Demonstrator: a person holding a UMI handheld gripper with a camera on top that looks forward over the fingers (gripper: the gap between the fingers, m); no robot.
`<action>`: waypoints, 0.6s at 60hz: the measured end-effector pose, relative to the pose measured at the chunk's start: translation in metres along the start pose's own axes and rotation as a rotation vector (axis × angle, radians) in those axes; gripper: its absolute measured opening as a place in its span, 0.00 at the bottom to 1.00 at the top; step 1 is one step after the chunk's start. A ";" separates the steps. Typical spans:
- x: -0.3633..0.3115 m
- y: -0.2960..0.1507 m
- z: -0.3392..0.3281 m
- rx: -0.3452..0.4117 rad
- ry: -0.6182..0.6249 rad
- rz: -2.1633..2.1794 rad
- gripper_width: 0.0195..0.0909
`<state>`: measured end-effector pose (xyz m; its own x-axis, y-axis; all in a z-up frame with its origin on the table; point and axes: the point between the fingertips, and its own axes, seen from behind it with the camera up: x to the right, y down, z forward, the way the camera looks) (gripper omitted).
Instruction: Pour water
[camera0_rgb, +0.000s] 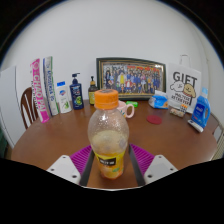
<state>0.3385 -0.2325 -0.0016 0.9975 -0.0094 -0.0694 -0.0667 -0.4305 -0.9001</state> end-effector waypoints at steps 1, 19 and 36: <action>0.000 0.000 0.004 0.007 0.003 -0.004 0.64; -0.022 -0.010 0.012 0.034 -0.004 -0.069 0.09; -0.119 -0.117 0.023 0.107 -0.237 0.190 0.09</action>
<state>0.2273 -0.1602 0.1024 0.9349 0.1355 -0.3280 -0.2660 -0.3441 -0.9005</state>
